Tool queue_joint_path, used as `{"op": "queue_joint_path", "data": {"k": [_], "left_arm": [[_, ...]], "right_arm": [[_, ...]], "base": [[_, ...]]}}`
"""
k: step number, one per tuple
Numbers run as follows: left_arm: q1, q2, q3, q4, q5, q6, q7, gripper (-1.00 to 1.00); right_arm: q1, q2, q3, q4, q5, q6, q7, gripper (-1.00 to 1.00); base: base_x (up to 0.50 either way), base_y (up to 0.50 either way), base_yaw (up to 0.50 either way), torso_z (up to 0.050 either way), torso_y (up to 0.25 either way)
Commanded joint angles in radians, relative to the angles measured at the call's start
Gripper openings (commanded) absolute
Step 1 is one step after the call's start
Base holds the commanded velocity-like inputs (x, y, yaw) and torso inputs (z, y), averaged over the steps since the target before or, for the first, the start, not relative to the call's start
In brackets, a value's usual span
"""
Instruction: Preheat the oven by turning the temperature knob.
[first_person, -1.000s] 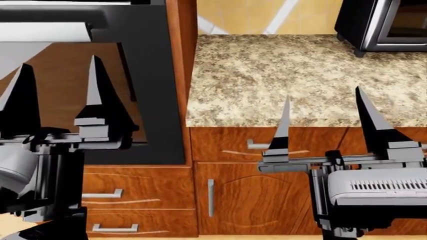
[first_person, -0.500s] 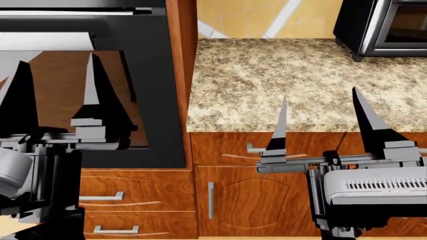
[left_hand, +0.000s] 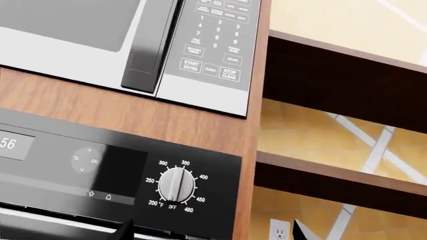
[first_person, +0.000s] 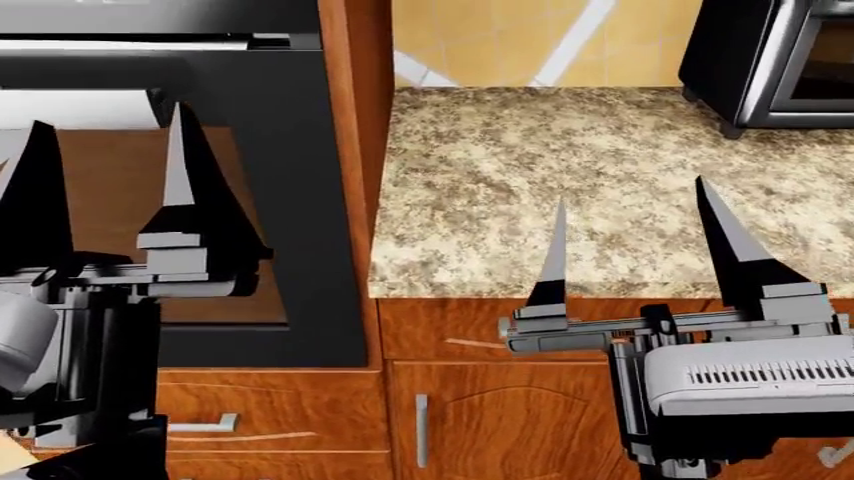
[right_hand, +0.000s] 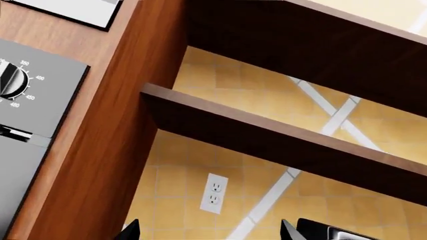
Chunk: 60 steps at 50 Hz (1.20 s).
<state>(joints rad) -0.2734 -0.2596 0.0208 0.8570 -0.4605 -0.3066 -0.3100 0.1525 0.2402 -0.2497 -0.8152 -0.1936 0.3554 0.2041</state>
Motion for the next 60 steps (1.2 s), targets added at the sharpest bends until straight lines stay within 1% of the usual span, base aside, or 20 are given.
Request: {"op": "queue_joint_path", "data": {"k": [1,7,10,12,14,16,20,25,29,30,35,39,43,44,48,53,55,60], "left_arm": [[-0.002,-0.008,0.000,0.008,-0.010,-0.005,-0.013,1.00],[-0.009,-0.014,0.002,0.012,-0.019,-0.026,-0.028,1.00],[-0.026,-0.033,-0.004,0.039,-0.054,-0.085,-0.055,1.00],[-0.045,-0.053,-0.002,0.083,-0.082,-0.152,-0.087,1.00],[-0.079,-0.072,-0.018,0.116,-0.132,-0.226,-0.127,1.00],[-0.107,-0.083,-0.032,0.128,-0.169,-0.270,-0.155,1.00],[-0.205,-0.108,-0.031,0.133,-0.226,-0.384,-0.213,1.00],[-0.320,-0.141,-0.049,0.153,-0.314,-0.485,-0.274,1.00],[-0.413,-0.168,-0.070,0.154,-0.423,-0.599,-0.352,1.00],[-0.445,-0.174,-0.081,0.155,-0.476,-0.637,-0.384,1.00],[-0.558,-0.202,-0.117,0.153,-0.641,-0.720,-0.485,1.00],[-0.659,-0.227,-0.131,0.105,-0.760,-0.785,-0.577,1.00],[-0.755,-0.244,-0.131,0.021,-0.908,-0.848,-0.706,1.00],[-0.772,-0.247,-0.127,-0.001,-0.923,-0.859,-0.726,1.00],[-0.825,-0.263,-0.100,-0.084,-0.872,-0.881,-0.718,1.00],[-0.891,-0.274,-0.090,-0.180,-0.875,-0.907,-0.744,1.00],[-0.891,-0.272,-0.071,-0.204,-0.848,-0.906,-0.727,1.00],[-0.902,-0.263,-0.055,-0.229,-0.856,-0.912,-0.726,1.00]], "right_arm": [[0.002,0.004,-0.005,-0.001,0.004,0.006,0.003,1.00],[0.004,0.006,-0.009,0.006,0.006,0.009,0.004,1.00],[0.005,0.006,-0.017,0.015,0.003,0.007,0.006,1.00],[0.005,0.005,-0.013,0.014,0.006,0.012,0.007,1.00],[0.004,0.005,-0.012,0.016,0.010,0.012,0.008,1.00],[0.001,0.007,-0.007,0.006,0.014,0.020,0.007,1.00],[0.002,0.007,-0.008,0.001,0.015,0.025,0.009,1.00],[0.002,0.008,-0.010,-0.001,0.015,0.027,0.011,1.00],[0.005,0.008,-0.015,0.000,0.011,0.030,0.014,1.00],[0.006,0.008,-0.016,0.000,0.010,0.030,0.015,1.00],[0.008,0.009,-0.018,-0.001,0.010,0.031,0.017,1.00],[0.010,0.011,-0.019,0.004,0.012,0.029,0.019,1.00],[0.010,0.013,-0.019,0.005,0.014,0.029,0.021,1.00],[0.010,0.014,-0.020,0.003,0.014,0.030,0.021,1.00],[0.005,0.017,-0.021,-0.004,0.012,0.035,0.021,1.00],[0.002,0.020,-0.022,-0.009,0.013,0.038,0.022,1.00],[0.003,0.020,-0.025,-0.006,0.011,0.037,0.024,1.00],[0.005,0.021,-0.028,0.001,0.010,0.035,0.028,1.00]], "base": [[0.25,0.00,0.00,0.004,0.000],[0.07,0.00,0.00,0.001,0.000],[0.00,0.00,0.00,0.000,0.000],[0.00,0.00,0.00,0.000,0.000],[0.00,0.00,0.00,0.000,0.000],[0.00,0.00,0.00,0.000,0.000],[0.00,0.00,0.00,0.000,0.000],[0.00,0.00,0.00,0.000,0.000],[0.00,0.00,0.00,0.000,0.000],[0.00,0.00,0.00,0.000,0.000],[0.00,0.00,0.00,0.000,0.000],[0.00,0.00,0.00,0.000,0.000],[0.00,0.00,0.00,0.000,0.000],[0.00,0.00,0.00,0.000,0.000],[0.00,0.00,0.00,0.000,0.000],[0.00,0.00,0.00,0.000,0.000],[0.00,0.00,0.00,0.000,0.000],[0.00,0.00,0.00,0.000,0.000]]}}
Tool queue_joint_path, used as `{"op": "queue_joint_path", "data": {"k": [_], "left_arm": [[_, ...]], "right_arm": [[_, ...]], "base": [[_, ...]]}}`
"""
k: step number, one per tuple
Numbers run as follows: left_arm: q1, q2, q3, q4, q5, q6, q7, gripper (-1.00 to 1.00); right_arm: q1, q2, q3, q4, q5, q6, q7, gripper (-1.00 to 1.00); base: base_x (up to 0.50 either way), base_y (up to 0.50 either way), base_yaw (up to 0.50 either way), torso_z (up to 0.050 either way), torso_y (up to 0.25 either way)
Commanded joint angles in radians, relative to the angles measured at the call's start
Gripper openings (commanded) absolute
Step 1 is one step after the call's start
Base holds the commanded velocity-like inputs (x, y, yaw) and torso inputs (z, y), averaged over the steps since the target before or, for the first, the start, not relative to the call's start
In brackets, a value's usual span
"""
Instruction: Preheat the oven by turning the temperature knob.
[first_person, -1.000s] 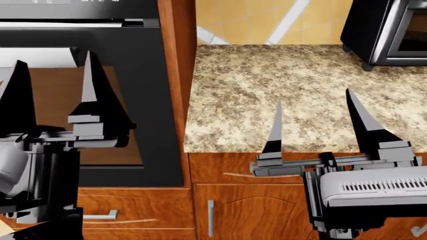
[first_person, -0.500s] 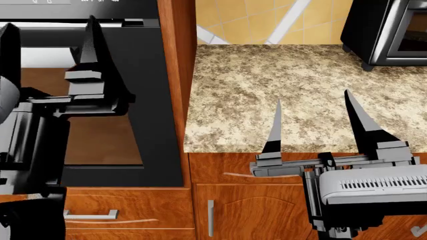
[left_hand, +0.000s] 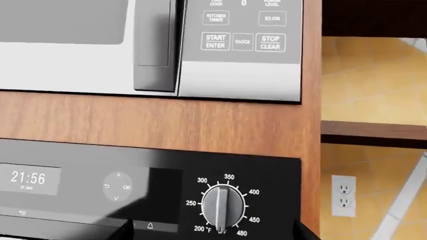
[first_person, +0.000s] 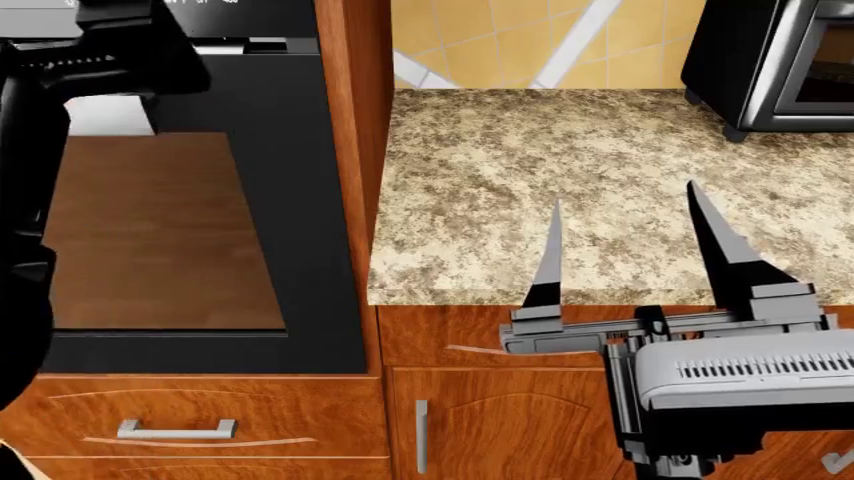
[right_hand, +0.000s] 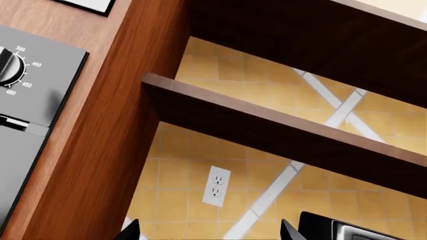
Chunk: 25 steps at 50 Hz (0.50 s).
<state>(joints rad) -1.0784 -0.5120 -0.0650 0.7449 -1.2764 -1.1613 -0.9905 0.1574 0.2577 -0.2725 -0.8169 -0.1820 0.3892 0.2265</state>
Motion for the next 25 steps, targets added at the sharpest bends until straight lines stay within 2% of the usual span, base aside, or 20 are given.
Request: {"op": "queue_joint_path", "data": {"k": [1,10,25], "left_arm": [[-0.101,-0.011,0.040,-0.121,-0.033,-0.059,-0.039,1.00],[-0.111,-0.010,0.127,-0.192,0.057,-0.044,0.051,1.00],[-0.130,0.000,0.189,-0.296,0.129,-0.011,0.117,1.00]], "right_arm": [[0.000,0.004,-0.007,0.002,-0.002,0.002,0.006,1.00],[0.002,0.004,-0.016,0.018,-0.004,-0.007,0.014,1.00],[0.004,0.008,-0.025,0.022,-0.004,-0.010,0.021,1.00]], "base": [[0.00,0.00,0.00,0.000,0.000],[0.00,0.00,0.00,0.000,0.000],[0.00,0.00,0.00,0.000,0.000]]}}
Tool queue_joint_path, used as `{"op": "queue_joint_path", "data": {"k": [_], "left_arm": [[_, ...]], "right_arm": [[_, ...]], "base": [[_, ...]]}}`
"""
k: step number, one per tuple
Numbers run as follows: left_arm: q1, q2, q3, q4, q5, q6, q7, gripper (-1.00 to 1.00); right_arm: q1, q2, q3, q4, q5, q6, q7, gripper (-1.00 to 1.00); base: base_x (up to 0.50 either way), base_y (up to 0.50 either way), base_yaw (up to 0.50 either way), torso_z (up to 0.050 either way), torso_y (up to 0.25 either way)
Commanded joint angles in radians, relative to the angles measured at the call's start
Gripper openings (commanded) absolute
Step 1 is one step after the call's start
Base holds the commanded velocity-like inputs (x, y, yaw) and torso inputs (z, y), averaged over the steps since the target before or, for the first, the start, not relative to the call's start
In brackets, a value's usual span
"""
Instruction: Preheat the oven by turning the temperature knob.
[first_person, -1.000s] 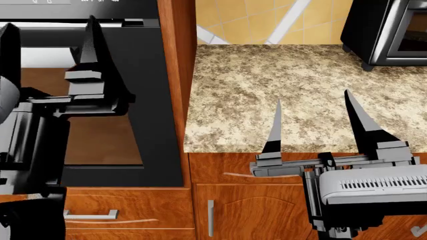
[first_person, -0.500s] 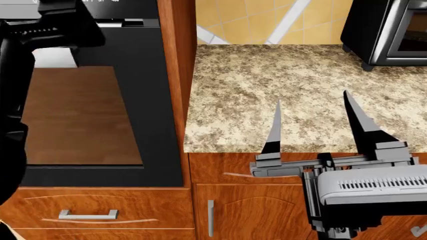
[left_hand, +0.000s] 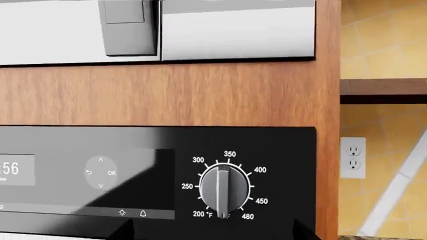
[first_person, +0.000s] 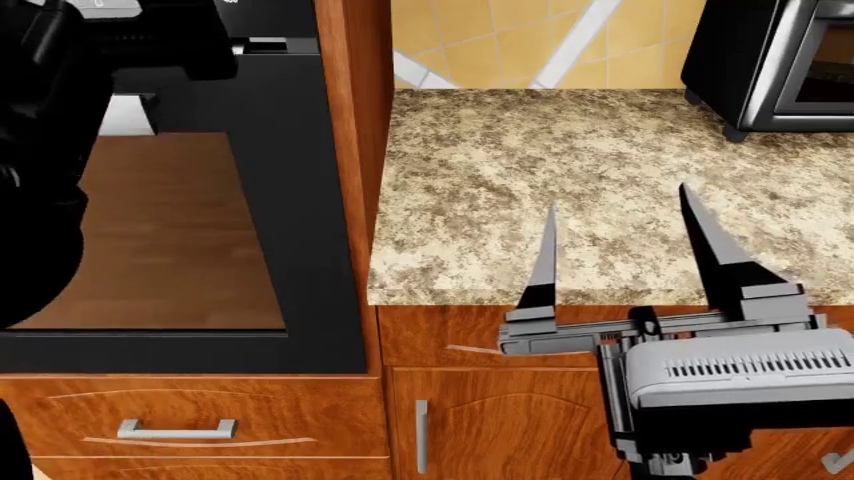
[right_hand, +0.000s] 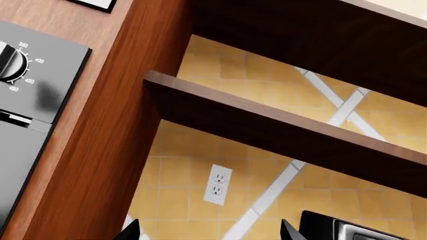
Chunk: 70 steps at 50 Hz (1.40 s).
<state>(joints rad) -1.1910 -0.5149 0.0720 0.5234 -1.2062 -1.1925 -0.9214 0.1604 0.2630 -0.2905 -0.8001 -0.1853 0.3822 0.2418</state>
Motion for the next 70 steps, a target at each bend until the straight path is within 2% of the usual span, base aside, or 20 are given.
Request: {"op": "queue_joint_path", "data": {"k": [1,21,70], "left_arm": [[-0.022,0.005,0.055,-0.083,0.063,0.024,0.052,1.00],[-0.071,0.028,0.145,-0.200,0.159,0.073,0.125,1.00],[-0.132,0.055,0.245,-0.395,0.266,0.145,0.212,1.00]], "right_arm": [[0.000,0.004,-0.007,0.006,0.000,-0.004,0.006,1.00],[-0.003,0.010,-0.015,0.002,0.003,0.000,0.012,1.00],[0.000,0.024,-0.026,0.008,0.015,-0.001,0.031,1.00]], "base": [[0.00,0.00,0.00,0.000,0.000],[0.00,0.00,0.00,0.000,0.000],[0.00,0.00,0.00,0.000,0.000]]}}
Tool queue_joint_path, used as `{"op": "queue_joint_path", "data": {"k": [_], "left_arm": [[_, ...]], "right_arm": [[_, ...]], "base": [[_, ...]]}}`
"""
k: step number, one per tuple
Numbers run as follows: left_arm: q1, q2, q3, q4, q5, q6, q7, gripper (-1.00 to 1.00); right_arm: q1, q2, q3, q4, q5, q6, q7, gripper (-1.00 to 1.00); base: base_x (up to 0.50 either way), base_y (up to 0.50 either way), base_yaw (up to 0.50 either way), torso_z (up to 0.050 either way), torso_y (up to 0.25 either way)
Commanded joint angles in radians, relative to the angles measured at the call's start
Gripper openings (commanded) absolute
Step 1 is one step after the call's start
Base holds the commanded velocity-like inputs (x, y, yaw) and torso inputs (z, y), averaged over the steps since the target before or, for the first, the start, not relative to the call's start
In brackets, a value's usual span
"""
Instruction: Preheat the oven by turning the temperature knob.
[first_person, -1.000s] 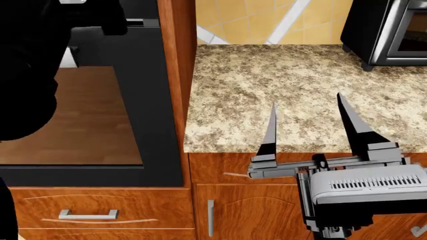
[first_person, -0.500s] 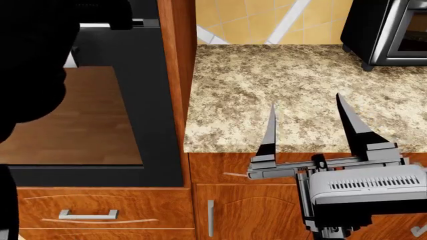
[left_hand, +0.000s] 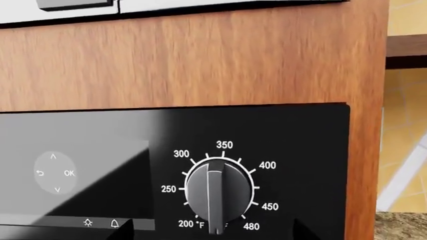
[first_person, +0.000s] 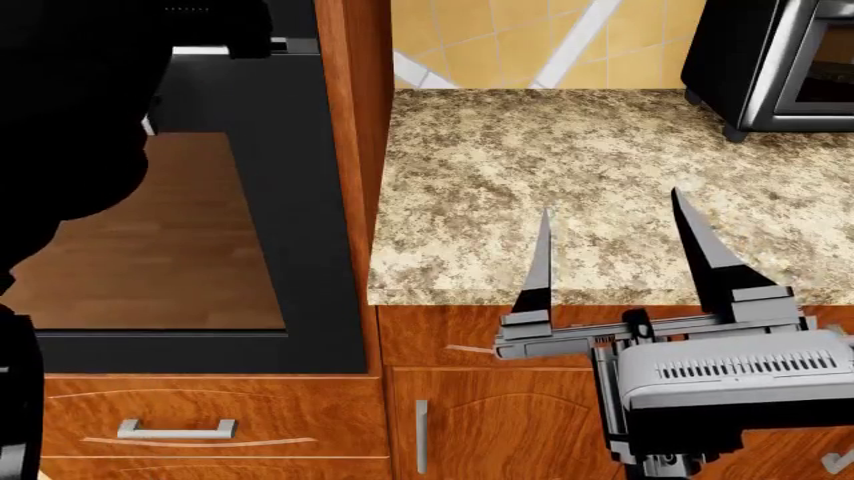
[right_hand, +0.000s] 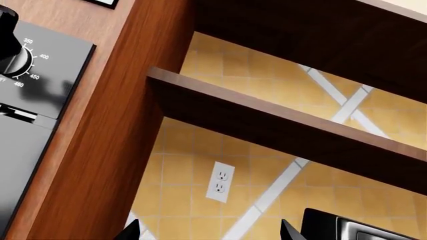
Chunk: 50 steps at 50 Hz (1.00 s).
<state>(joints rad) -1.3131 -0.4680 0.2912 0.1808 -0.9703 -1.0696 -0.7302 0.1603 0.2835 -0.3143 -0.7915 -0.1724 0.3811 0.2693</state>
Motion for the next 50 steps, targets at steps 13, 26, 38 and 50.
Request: {"op": "queue_joint_path", "data": {"k": [13,26,38,50], "left_arm": [[-0.006,0.012,0.058,-0.102,0.069,0.057,0.051,1.00],[-0.026,0.011,0.066,-0.101,0.066,0.049,0.057,1.00],[-0.045,0.017,0.071,-0.115,0.064,0.049,0.066,1.00],[-0.048,0.019,0.081,-0.144,0.079,0.064,0.076,1.00]], "right_arm": [[0.000,0.007,-0.009,0.007,0.003,-0.004,0.008,1.00],[0.002,0.010,-0.014,0.009,0.008,-0.001,0.010,1.00],[0.004,0.013,-0.015,0.013,0.012,-0.001,0.014,1.00],[0.002,0.016,-0.017,0.011,0.013,0.000,0.019,1.00]], "base": [[0.00,0.00,0.00,0.000,0.000],[0.00,0.00,0.00,0.000,0.000],[0.00,0.00,0.00,0.000,0.000],[0.00,0.00,0.00,0.000,0.000]]}}
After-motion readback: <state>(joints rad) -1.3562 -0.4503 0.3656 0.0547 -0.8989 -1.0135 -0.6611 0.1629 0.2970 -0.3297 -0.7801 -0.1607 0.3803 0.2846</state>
